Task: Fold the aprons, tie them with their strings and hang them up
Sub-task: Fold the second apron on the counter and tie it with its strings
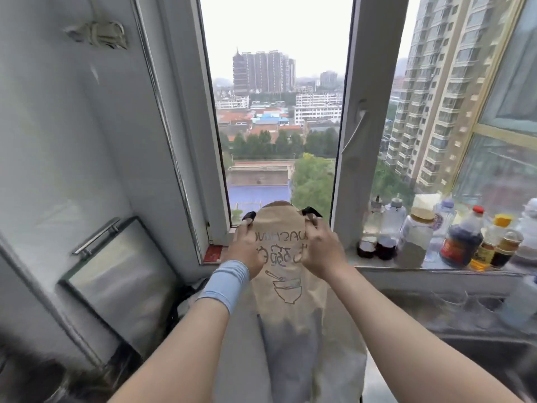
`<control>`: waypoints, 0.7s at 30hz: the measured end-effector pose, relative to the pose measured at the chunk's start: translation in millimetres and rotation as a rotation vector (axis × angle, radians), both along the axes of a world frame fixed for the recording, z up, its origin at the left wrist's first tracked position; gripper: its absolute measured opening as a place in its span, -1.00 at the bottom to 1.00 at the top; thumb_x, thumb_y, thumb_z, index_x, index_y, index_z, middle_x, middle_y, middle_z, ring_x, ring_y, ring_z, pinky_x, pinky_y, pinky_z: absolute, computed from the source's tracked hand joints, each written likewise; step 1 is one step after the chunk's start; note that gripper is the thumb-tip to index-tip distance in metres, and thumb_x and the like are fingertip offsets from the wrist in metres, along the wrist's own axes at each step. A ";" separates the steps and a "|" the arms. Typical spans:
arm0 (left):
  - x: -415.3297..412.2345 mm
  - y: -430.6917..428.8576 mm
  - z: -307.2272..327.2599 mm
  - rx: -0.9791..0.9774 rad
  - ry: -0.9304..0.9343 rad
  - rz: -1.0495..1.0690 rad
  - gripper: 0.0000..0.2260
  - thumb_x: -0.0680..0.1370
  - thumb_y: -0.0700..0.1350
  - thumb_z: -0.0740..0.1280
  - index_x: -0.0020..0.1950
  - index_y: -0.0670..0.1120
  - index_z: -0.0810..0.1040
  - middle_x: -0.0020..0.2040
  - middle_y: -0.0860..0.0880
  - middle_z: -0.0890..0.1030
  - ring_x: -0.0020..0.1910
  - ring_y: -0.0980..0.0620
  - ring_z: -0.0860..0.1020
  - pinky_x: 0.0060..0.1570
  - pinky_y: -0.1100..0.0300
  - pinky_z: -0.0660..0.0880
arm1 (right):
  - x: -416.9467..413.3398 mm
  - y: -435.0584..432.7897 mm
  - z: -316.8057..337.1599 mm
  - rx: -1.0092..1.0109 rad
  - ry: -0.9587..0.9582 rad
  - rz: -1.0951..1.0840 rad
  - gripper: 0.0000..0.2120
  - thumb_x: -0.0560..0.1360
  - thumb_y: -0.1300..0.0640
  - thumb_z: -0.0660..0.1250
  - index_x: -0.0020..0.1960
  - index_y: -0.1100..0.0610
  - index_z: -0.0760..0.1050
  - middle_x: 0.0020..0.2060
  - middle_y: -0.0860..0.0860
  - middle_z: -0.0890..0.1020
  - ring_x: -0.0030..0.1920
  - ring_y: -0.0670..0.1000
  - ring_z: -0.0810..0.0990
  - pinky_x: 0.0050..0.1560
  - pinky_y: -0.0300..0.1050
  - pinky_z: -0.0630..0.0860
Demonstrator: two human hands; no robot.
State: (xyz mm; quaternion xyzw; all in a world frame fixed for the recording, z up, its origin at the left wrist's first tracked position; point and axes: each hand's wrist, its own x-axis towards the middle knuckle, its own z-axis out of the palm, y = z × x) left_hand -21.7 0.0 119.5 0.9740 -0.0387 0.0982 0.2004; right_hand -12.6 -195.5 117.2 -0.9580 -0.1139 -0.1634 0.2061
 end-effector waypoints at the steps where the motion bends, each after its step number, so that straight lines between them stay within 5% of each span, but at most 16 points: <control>1: 10.4 2.3 -14.4 0.025 0.075 0.005 -0.33 0.51 -0.14 0.25 0.56 -0.13 0.02 0.56 0.01 -0.09 0.52 -0.08 0.12 0.43 0.01 0.26 | 10.6 2.4 -12.9 -0.023 0.061 0.016 -0.30 0.40 0.15 0.35 0.50 0.16 0.24 0.45 0.11 0.26 0.36 0.21 0.37 0.30 0.05 0.36; 6: 30.4 1.4 -82.7 0.129 0.329 0.038 -0.29 0.54 -0.08 0.28 0.59 -0.08 -0.05 0.54 -0.09 -0.37 0.56 -0.15 -0.03 0.46 -0.04 0.19 | 36.8 9.7 -86.7 -0.144 0.362 0.050 -0.40 0.47 0.19 0.25 0.49 -0.02 0.29 0.56 0.08 -0.01 0.41 0.19 0.35 0.32 0.06 0.41; 8: 21.9 -4.1 -113.3 0.135 0.412 -0.012 -0.40 0.56 -0.09 0.25 0.57 -0.01 0.10 0.57 -0.05 -0.26 0.54 -0.14 0.06 0.42 -0.06 0.25 | 27.6 15.9 -122.1 -0.188 0.404 0.063 -0.38 0.48 0.21 0.24 0.51 -0.05 0.27 0.59 0.05 -0.06 0.41 0.17 0.37 0.33 0.05 0.41; 12: -12.0 -14.5 -178.0 0.074 0.536 -0.118 -0.63 0.58 -0.19 0.19 0.39 -0.02 0.41 0.44 -0.05 0.27 0.37 -0.09 0.37 0.33 0.01 0.36 | -12.0 25.3 -191.5 -0.209 0.488 0.195 -0.54 0.52 0.14 0.26 0.42 -0.03 0.41 0.41 0.04 0.39 0.35 0.12 0.43 0.30 -0.01 0.41; 15: -47.3 -17.9 -214.0 0.062 0.618 -0.094 -0.73 0.57 -0.18 0.18 0.24 0.00 0.47 0.29 -0.05 0.43 0.24 -0.10 0.47 0.22 0.08 0.40 | -48.6 18.6 -227.6 -0.230 0.630 0.291 -0.58 0.53 0.12 0.24 0.38 -0.05 0.43 0.34 -0.01 0.48 0.33 0.08 0.46 0.28 -0.03 0.43; 18: -83.3 -18.7 -241.4 0.067 0.739 -0.094 -0.77 0.57 -0.12 0.22 0.24 -0.01 0.42 0.31 -0.03 0.40 0.25 -0.11 0.46 0.24 0.04 0.40 | -76.4 2.7 -250.6 -0.244 0.671 0.333 -0.49 0.48 0.18 0.24 0.42 -0.02 0.32 0.45 0.02 0.30 0.40 0.13 0.37 0.25 0.03 0.45; 21: -114.6 -20.3 -260.2 0.064 0.702 -0.089 -0.66 0.55 0.03 0.29 0.26 -0.07 0.36 0.28 -0.07 0.34 0.30 -0.10 0.35 0.25 0.00 0.37 | -106.2 -11.8 -261.6 -0.081 0.496 0.280 -0.35 0.41 0.26 0.24 0.47 -0.01 0.22 0.54 0.09 0.06 0.50 0.11 0.16 0.35 0.03 0.38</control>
